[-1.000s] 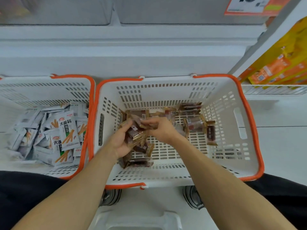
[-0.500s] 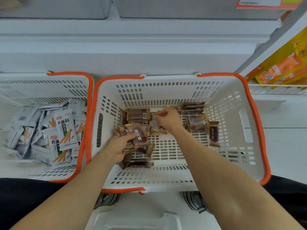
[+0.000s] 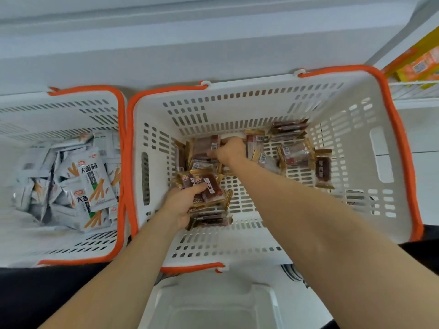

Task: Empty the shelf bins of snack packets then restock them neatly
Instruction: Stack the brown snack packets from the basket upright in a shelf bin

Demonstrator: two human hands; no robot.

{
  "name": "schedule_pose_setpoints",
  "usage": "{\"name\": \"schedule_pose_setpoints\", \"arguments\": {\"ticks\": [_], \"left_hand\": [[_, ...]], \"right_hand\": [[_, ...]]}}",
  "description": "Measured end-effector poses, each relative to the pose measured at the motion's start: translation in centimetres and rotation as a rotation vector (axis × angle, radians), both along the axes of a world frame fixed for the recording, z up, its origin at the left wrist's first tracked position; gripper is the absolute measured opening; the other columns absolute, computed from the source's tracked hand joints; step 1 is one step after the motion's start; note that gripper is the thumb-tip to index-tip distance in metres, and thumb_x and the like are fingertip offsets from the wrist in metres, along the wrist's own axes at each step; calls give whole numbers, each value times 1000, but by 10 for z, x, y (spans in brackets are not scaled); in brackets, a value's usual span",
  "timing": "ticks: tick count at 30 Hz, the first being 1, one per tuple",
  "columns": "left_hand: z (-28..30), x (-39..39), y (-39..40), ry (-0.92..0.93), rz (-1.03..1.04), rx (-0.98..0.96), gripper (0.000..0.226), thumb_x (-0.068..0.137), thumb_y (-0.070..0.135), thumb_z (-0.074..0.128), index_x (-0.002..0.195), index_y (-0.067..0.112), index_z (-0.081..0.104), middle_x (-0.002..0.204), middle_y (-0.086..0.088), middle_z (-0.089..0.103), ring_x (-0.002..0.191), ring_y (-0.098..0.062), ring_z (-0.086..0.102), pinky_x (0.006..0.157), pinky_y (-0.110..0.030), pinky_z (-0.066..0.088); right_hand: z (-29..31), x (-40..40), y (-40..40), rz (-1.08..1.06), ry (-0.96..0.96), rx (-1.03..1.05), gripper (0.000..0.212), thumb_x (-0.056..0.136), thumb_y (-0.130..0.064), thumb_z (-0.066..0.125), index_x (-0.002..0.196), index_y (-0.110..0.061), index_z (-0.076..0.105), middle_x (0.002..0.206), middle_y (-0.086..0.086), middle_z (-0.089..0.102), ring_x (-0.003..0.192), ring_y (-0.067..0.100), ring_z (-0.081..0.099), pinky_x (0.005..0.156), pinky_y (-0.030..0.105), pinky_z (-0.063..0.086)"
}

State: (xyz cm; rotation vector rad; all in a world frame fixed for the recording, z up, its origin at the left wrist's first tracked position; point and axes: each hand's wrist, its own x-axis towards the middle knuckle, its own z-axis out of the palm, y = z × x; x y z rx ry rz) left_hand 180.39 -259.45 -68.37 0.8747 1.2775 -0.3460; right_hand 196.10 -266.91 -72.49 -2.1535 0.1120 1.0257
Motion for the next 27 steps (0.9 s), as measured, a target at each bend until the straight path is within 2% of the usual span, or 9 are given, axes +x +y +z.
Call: {"name": "schedule_pose_setpoints", "arguments": {"ticks": [2, 4, 9, 12, 15, 18, 20, 24, 27], "left_hand": [[5, 1, 0, 14, -4, -8, 33, 86, 14, 76, 117, 6, 69, 101, -18, 76, 89, -34, 75, 67, -41, 59], [14, 3, 0, 14, -5, -7, 33, 86, 16, 76, 117, 6, 69, 102, -18, 76, 89, -33, 75, 61, -38, 59], [40, 7, -5, -107, 93, -43, 32, 91, 16, 70, 120, 4, 67, 107, -20, 74, 88, -31, 74, 61, -36, 60], [58, 10, -12, -276, 183, -87, 18, 97, 15, 61, 112, 8, 68, 104, -19, 74, 81, -28, 74, 66, -37, 61], [76, 10, -19, -413, 203, -124, 21, 100, 16, 54, 114, 9, 67, 104, -18, 75, 80, -26, 74, 65, -35, 61], [91, 7, -21, -483, 193, -112, 23, 99, 14, 54, 118, 9, 67, 110, -19, 73, 84, -27, 74, 65, -35, 62], [98, 5, -21, -520, 188, -81, 23, 98, 14, 55, 115, 9, 69, 115, -20, 72, 88, -28, 73, 74, -38, 62], [110, 4, -14, -569, 119, 11, 23, 94, 21, 64, 110, 12, 77, 120, -21, 70, 99, -34, 69, 89, -47, 55], [111, 2, -11, -505, 61, 82, 41, 85, 20, 74, 123, 5, 69, 121, -25, 68, 102, -39, 68, 82, -48, 60]], "right_hand": [[8, 6, -7, -49, 77, 60, 42, 74, -19, 89, 107, -1, 72, 105, 9, 74, 94, 21, 69, 89, 38, 59], [23, 12, -16, -65, 95, 147, 44, 77, -13, 86, 118, -6, 71, 110, 9, 74, 95, 21, 69, 90, 41, 59], [70, 3, -48, 22, 49, 358, 28, 85, 2, 73, 99, -22, 77, 95, -3, 77, 90, 21, 75, 82, 42, 62], [90, -16, -66, 36, 55, 422, 37, 88, 12, 57, 109, -11, 76, 109, -3, 71, 96, 13, 70, 86, 32, 61], [102, -32, -79, -36, 41, 512, 43, 81, 12, 52, 109, -8, 77, 125, -3, 67, 112, 15, 63, 98, 37, 55], [114, -40, -81, 25, -65, 476, 19, 88, -3, 67, 103, -7, 78, 129, -4, 64, 113, 15, 63, 95, 34, 57], [121, -39, -80, 94, -166, 431, 14, 83, -14, 81, 96, -13, 77, 118, -2, 69, 103, 13, 68, 89, 32, 58], [145, -30, -75, 106, -65, 504, 55, 70, -16, 92, 116, -19, 61, 103, -2, 72, 90, 15, 72, 67, 24, 60], [157, -28, -73, 247, 1, 488, 57, 69, -11, 92, 116, -15, 62, 96, -3, 74, 80, 9, 73, 62, 20, 58]]}}
